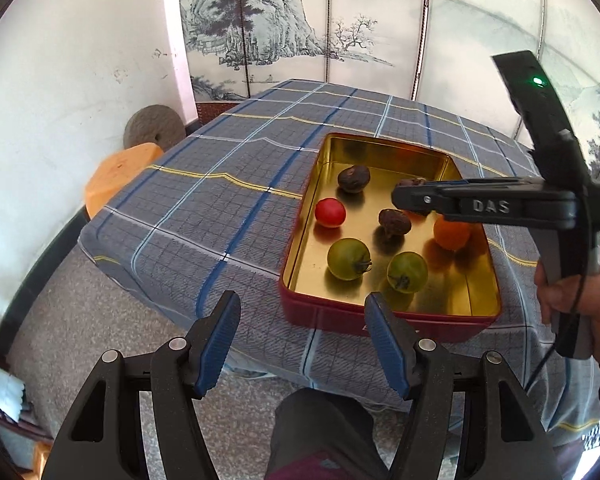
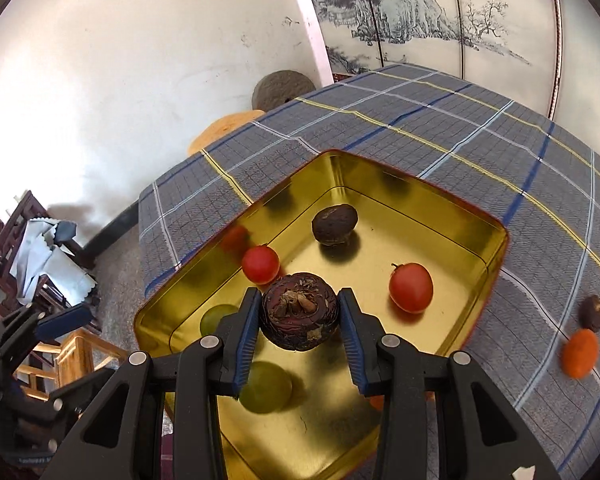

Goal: Organize fruits
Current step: 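Carry the brown fruit into the tin with the right gripper and release, then move the left gripper to the remaining orange and grasp it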

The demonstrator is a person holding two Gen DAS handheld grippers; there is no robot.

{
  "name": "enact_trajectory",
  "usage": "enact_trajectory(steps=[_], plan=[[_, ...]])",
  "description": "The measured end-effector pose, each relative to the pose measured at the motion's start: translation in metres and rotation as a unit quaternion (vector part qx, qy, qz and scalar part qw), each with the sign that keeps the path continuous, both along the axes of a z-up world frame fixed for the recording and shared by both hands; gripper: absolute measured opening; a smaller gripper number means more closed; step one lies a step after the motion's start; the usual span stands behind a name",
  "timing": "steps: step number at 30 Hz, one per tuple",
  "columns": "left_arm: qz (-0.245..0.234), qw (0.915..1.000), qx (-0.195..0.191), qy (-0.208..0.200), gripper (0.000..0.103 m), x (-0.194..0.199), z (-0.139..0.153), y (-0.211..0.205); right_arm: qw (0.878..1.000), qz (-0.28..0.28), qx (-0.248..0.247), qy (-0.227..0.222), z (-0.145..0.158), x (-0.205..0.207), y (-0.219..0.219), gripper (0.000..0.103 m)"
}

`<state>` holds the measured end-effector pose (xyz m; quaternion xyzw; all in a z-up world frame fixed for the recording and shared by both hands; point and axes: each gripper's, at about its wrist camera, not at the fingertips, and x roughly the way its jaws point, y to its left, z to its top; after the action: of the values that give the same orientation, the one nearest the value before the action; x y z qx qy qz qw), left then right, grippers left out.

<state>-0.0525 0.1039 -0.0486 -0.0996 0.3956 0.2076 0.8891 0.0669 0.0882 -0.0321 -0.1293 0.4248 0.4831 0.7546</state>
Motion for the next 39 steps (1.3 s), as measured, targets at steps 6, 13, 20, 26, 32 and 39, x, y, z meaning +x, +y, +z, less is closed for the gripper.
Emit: enact_trajectory(steps=[6, 13, 20, 26, 32, 39], plan=[[0.001, 0.9999, 0.012, 0.006, 0.065, -0.003, -0.002, 0.0, 1.0, -0.002, -0.019, 0.0, -0.005, 0.0, 0.014, 0.037], [0.002, 0.9995, 0.027, 0.013, 0.07, -0.006, -0.003, 0.001, 1.0, 0.001, -0.022, -0.011, -0.005, -0.003, 0.025, 0.038], [-0.001, 0.9991, 0.039, 0.018, 0.072, -0.006, -0.003, -0.002, 0.999, -0.007, 0.024, -0.026, 0.016, -0.008, 0.009, 0.05], [-0.012, 0.998, 0.057, 0.023, 0.074, -0.003, -0.001, -0.012, 0.997, -0.041, 0.037, -0.059, 0.027, -0.005, -0.043, 0.071], [-0.029, 0.9966, 0.071, 0.029, 0.074, 0.007, 0.001, -0.025, 0.99, -0.124, 0.006, -0.061, 0.01, 0.028, -0.129, 0.076], [-0.052, 0.9941, 0.087, 0.038, 0.075, 0.023, 0.0, -0.048, 0.963, -0.263, -0.023, -0.047, -0.011, 0.066, -0.252, 0.078]])
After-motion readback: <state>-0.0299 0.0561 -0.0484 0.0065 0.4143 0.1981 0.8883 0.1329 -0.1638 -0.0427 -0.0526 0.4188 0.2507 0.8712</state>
